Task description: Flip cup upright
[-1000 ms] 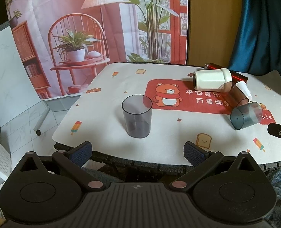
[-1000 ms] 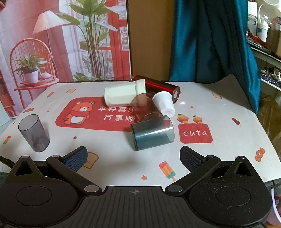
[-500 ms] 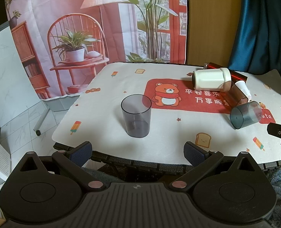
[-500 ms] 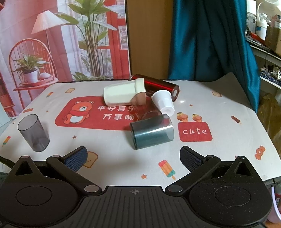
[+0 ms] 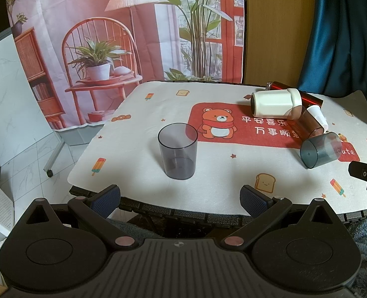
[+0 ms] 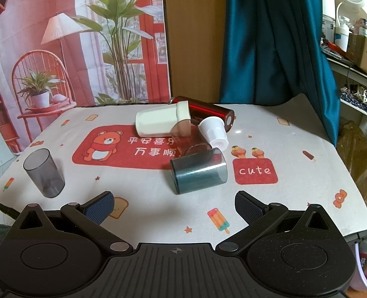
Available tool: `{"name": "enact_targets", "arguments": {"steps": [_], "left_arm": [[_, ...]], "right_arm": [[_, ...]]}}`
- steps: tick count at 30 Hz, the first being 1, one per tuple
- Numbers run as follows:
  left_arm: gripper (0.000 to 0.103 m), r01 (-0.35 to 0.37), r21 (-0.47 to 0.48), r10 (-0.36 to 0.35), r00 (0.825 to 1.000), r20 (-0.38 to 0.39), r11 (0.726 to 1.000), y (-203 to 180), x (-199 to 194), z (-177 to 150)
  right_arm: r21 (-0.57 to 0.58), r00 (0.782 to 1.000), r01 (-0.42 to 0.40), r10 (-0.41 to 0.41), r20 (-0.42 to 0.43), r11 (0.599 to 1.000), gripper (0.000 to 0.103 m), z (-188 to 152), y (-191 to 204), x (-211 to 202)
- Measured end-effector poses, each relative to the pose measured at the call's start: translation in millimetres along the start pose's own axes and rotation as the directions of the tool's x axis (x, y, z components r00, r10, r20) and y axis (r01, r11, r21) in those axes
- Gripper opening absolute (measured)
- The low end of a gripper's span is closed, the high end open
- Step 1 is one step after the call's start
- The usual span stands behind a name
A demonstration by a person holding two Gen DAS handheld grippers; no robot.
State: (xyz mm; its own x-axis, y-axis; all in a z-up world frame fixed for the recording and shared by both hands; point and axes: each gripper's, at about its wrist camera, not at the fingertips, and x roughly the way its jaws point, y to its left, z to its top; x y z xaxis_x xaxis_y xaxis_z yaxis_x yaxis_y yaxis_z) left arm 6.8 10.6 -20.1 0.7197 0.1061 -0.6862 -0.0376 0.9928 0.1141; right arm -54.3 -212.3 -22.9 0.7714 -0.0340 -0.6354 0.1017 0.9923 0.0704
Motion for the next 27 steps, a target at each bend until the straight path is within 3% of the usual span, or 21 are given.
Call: {"name": "enact_targets", "arguments": {"steps": [27], "left_arm": [[0.103, 0.001, 0.001, -0.001, 1.000, -0.001, 1.000, 0.5, -0.2, 0.6]], "right_arm": [[0.001, 1.000, 0.000, 0.000, -0.005, 1.000, 0.103, -2.5, 0.3, 1.7]]}}
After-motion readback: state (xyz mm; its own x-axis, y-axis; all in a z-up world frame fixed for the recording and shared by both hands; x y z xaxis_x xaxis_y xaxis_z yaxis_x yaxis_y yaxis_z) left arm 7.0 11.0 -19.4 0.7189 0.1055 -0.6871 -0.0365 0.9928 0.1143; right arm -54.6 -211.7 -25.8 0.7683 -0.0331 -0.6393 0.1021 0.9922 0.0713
